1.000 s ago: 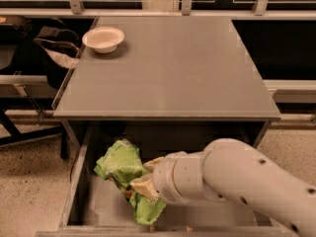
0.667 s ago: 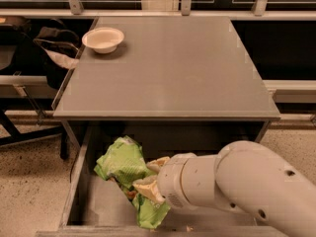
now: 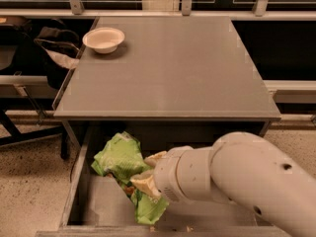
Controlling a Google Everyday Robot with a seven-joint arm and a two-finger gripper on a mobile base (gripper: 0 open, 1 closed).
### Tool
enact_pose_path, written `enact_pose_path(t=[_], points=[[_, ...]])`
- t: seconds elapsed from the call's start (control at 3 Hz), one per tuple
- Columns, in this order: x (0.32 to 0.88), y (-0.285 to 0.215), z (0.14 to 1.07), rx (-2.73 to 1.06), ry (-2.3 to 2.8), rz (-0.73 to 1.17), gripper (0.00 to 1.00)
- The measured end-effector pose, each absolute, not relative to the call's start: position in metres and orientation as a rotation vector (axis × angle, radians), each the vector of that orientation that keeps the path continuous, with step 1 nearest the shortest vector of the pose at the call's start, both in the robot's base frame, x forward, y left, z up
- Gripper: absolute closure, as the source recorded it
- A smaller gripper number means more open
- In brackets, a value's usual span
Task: Pick green rice chip bag from top drawer and place on counter
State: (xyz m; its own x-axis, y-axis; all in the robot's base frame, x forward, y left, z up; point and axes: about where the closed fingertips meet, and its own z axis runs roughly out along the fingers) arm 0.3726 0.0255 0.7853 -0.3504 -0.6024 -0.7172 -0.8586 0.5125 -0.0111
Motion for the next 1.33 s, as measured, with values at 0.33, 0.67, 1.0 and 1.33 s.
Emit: enact_pose_path(t=[0.33,0.67,1.0,1.33], points=[[0.380,0.029,0.819,-1.206,2.080,0.421,1.00],[0.387,0.030,0.859,-1.221,2.056,0.351,1.00],[0.392,0.032,0.883,-1.229,2.033,0.311,1.00],[0.404,0.037,0.912,-1.242,2.005,0.270,1.00]])
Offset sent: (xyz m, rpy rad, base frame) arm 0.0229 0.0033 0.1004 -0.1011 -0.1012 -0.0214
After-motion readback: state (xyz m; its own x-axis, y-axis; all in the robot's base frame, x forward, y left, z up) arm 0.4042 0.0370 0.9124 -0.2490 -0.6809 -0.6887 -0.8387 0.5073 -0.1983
